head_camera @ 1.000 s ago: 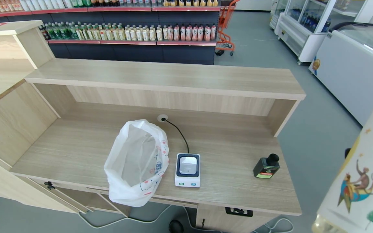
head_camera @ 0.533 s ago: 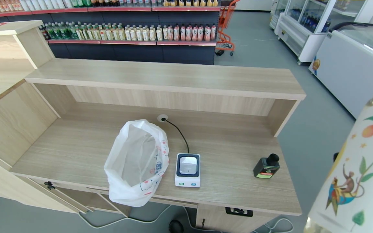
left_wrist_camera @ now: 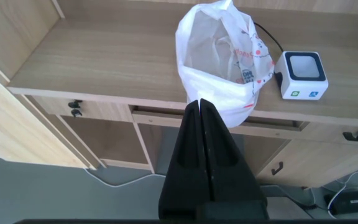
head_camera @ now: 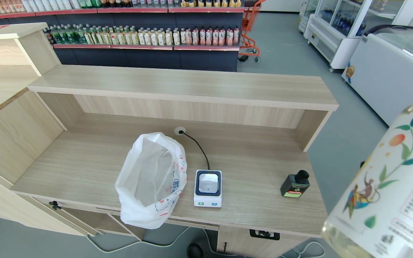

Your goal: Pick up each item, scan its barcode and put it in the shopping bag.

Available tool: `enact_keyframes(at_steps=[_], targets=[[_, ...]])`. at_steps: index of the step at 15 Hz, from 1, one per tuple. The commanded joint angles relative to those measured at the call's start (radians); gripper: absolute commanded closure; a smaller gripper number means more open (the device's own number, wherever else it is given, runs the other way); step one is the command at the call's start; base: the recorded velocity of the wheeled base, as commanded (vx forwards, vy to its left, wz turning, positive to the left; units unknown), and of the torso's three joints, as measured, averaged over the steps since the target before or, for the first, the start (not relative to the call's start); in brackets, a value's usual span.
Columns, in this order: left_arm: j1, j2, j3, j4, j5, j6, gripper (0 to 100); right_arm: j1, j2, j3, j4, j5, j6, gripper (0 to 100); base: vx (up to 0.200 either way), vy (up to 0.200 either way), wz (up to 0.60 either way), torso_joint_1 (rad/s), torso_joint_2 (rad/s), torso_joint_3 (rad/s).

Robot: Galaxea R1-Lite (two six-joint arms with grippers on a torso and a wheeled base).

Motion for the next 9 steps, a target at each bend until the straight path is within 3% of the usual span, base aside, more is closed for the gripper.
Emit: enact_keyframes(at_steps=[1, 4, 7, 9], targets=[[0.0, 0.001, 0.0, 0.0, 0.0, 0.0, 100, -0.018, 0.053, 0.029, 0.003, -0.105, -0.153, 100, 0.0, 0.0, 0.0, 0.0, 0.0, 0.0], [0.0, 0.001, 0.0, 0.001, 0.0, 0.0, 100, -0.102, 0.174, 0.141, -0.02, -0.449, -0.639, 100, 0.0, 0.0, 0.0, 0.0, 0.0, 0.0], [0.0, 0.001, -0.001, 0.0, 0.0, 0.0, 100, -0.231, 0.249, 0.275, -0.178, -0.568, -0.954, 100, 0.0, 0.0, 0.0, 0.0, 0.0, 0.0], [0.0, 0.001, -0.001, 0.0, 0.0, 0.0, 100, -0.265, 0.286, 0.298, -0.204, -0.69, -1.074, 100, 0.0, 0.0, 0.0, 0.0, 0.0, 0.0]])
